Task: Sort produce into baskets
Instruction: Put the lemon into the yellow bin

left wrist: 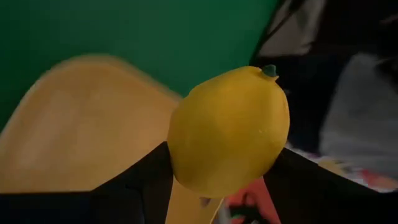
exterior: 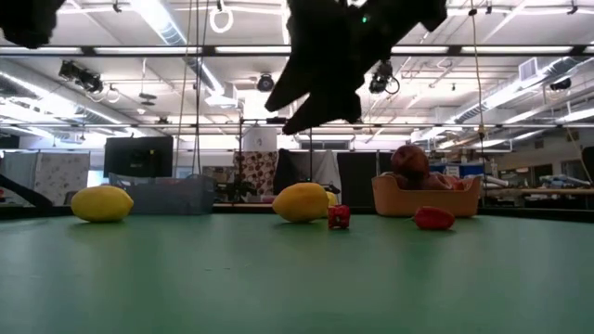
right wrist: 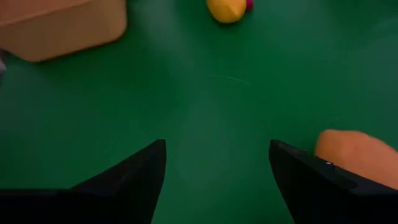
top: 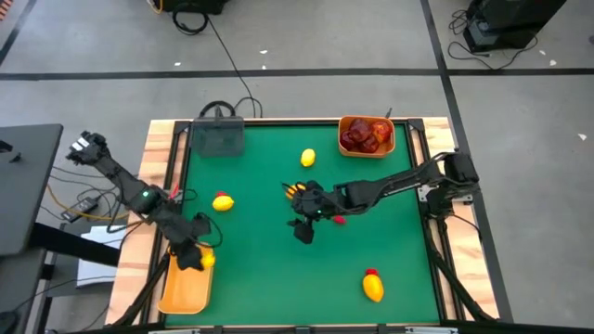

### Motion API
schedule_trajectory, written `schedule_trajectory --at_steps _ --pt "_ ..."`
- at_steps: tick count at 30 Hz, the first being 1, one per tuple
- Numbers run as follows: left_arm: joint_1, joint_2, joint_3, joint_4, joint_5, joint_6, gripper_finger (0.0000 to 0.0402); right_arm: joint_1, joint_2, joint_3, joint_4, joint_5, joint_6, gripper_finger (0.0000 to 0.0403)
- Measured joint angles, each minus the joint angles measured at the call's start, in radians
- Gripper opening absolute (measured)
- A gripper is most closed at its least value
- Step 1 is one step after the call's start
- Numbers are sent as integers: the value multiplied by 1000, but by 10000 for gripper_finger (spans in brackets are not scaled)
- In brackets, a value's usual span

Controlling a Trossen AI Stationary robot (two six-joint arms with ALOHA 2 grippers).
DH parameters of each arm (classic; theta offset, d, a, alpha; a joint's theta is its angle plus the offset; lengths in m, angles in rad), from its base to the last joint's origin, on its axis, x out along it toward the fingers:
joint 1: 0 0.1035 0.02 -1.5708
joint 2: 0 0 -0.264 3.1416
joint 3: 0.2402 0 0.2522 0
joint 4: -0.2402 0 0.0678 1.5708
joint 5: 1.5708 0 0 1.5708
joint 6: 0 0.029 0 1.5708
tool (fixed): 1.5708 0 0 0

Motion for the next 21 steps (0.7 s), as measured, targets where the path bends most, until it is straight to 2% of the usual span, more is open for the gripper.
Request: schedule_trajectory --at_steps 3,8,10,13,17,21 --pt "-28 51 70 -142 8 3 227 -24 8 0 -32 1 -20 295" --pt "-79 147 120 -333 -14 44 228 -61 1 1 -64 85 -220 299" --pt "-111 197 118 -317 -14 105 231 -89 -1 11 -99 98 -243 302" --pt "-142 279 119 -299 -13 169 241 -148 5 14 -164 46 -260 309" --pt "-142 358 118 -289 -1 154 267 -201 6 12 -178 13 -393 325" --pt "-142 374 118 -255 13 96 302 -255 12 13 -176 -66 -524 345"
